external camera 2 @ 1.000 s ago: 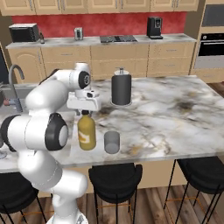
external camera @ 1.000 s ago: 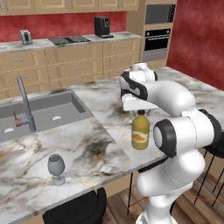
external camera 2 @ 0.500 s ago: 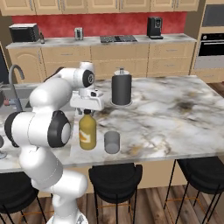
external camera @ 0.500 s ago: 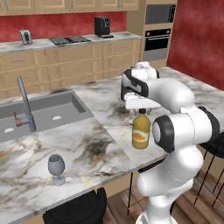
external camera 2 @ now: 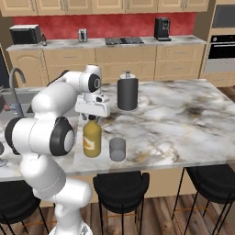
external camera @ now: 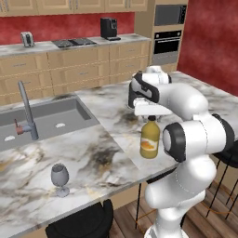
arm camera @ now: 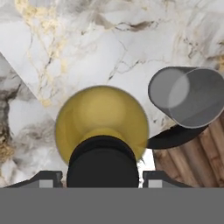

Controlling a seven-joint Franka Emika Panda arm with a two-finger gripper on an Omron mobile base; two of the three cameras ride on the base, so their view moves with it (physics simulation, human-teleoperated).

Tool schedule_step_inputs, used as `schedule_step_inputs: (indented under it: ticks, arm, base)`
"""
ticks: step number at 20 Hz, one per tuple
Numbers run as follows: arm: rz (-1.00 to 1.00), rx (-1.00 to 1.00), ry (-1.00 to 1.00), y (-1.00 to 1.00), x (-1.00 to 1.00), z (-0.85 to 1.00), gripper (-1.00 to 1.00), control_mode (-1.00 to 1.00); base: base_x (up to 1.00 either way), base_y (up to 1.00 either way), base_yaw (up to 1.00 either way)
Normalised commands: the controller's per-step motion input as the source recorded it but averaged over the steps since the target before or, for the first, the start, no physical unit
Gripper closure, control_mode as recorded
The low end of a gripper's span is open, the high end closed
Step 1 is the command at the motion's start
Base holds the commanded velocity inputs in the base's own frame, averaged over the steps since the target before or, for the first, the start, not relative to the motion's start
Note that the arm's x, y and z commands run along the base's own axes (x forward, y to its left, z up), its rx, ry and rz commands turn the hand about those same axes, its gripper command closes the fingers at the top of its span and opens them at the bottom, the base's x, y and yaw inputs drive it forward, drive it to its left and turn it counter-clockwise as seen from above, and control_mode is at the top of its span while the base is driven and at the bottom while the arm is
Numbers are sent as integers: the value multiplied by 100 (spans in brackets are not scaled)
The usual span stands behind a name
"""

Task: There is a wine glass and glass cup on the dining counter. Place the wine bottle next to the wine glass and the juice bottle next to the glass cup.

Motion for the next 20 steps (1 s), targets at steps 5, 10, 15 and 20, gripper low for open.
schedule_step_inputs:
  ticks: [5,10,15,20]
  arm:
    - [-7,0,1,0,-3,-28,100,-100]
    - [-6,0,8,0,0,-26,-100,-100]
    - [-3,0,4,0,-2,-14,-100,-100]
    - [-2,0,0,0,-1,-2,-100,-100]
  base:
    - [0,0,0]
    - [0,0,0]
    - [0,0,0]
    - [0,0,0]
